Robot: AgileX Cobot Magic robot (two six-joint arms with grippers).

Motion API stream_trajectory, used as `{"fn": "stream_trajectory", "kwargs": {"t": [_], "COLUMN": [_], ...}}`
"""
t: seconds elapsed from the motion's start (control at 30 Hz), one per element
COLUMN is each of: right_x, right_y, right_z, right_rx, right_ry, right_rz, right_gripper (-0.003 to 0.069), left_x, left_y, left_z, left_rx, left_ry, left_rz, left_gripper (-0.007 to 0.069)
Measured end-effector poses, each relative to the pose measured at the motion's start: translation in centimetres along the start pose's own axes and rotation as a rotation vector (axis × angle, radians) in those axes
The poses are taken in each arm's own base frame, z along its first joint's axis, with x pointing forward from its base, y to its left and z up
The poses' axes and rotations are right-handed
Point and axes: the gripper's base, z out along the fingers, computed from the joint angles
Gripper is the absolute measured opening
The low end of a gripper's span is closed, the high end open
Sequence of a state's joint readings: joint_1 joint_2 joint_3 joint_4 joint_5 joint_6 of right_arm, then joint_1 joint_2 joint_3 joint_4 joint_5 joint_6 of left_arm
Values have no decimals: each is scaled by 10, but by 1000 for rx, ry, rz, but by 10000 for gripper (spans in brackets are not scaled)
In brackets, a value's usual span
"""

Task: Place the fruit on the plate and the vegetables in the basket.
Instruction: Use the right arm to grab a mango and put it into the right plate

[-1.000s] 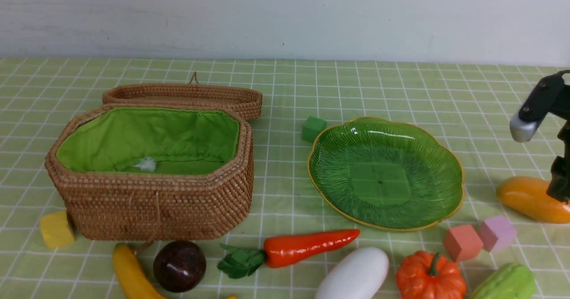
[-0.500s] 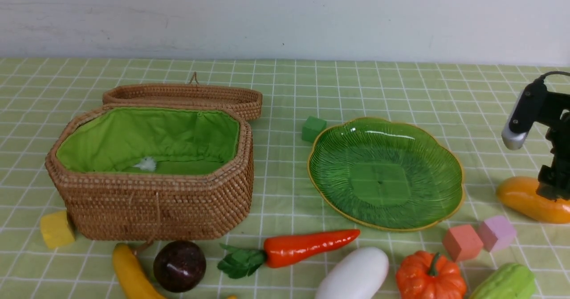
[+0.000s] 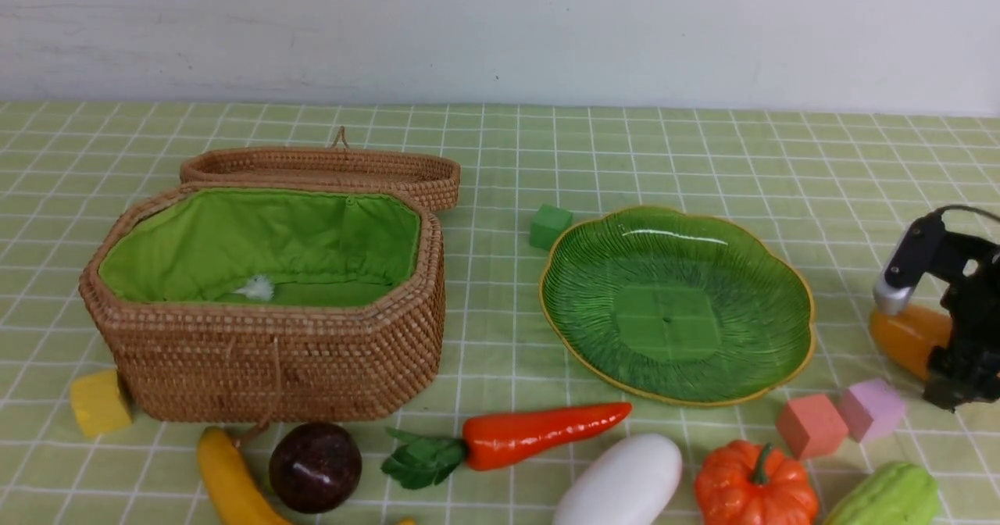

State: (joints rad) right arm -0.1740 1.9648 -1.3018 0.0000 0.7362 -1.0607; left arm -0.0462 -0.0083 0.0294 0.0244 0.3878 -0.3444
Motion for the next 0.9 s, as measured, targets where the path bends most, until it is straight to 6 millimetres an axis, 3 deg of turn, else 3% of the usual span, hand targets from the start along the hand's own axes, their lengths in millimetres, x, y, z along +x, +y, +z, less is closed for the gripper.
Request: {"fn": "stream_trajectory", "kwargs": {"t": [0.13,0.3,0.5,0.6,0.7,0.8,0.9], "right_x": [-1,-2,-16,-37,-64,-95,-120], "right_y": [0,0,-11,-8,2,17,28], "right_z": [0,-6,-78,-124,-145,-139,-111], "right_rx": [-9,-12,100,64,-31,-127,-175], "right_ry": [-10,-21,-192,-407,-581,-665,-662], "right_rz": [-8,-5,144,305,384,406,406], "right_gripper": [537,536,536,536,536,536,536], "left_x": [0,0,0,0,0,0,0], "left_y": [0,0,0,0,0,0,0], "left_z": [0,0,0,0,0,0,0], "left_rx": [0,0,0,0,0,0,0], "left_ry": [0,0,0,0,0,0,0], "left_rz": [0,0,0,0,0,0,0], "left_gripper": [239,239,239,239,239,239,239]}}
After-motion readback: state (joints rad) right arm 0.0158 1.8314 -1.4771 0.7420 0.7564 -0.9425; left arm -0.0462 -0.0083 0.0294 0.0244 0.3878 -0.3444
